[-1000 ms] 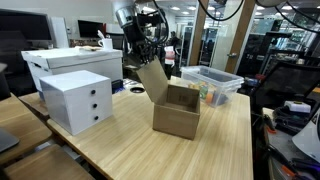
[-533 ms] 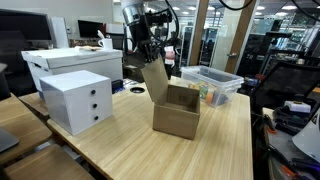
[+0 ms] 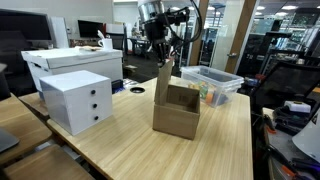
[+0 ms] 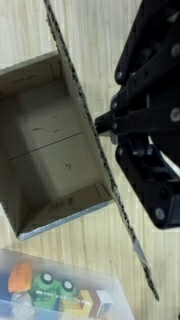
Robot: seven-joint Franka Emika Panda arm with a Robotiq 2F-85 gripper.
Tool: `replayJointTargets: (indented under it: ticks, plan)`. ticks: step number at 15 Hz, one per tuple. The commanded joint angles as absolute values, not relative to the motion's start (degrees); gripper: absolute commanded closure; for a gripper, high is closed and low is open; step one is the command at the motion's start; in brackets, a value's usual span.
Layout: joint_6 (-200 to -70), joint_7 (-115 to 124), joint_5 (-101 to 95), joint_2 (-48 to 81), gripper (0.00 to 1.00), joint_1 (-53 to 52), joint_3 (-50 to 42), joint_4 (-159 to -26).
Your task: Close the top of the brown box
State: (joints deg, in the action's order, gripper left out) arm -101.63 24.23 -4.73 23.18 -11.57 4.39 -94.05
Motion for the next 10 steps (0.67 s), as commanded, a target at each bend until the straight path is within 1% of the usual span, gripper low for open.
replayJointTargets:
  ticks: [1, 6, 10]
  plan:
    - [-111.1, 24.8, -3.1, 15.3, 0.97, -11.2, 4.4, -107.8]
    - [-124.4, 24.2, -2.4, 11.0, 0.97, -10.6, 4.6, -120.8]
    - [-131.4, 24.2, -2.5, 9.2, 0.97, -10.5, 4.6, -127.6]
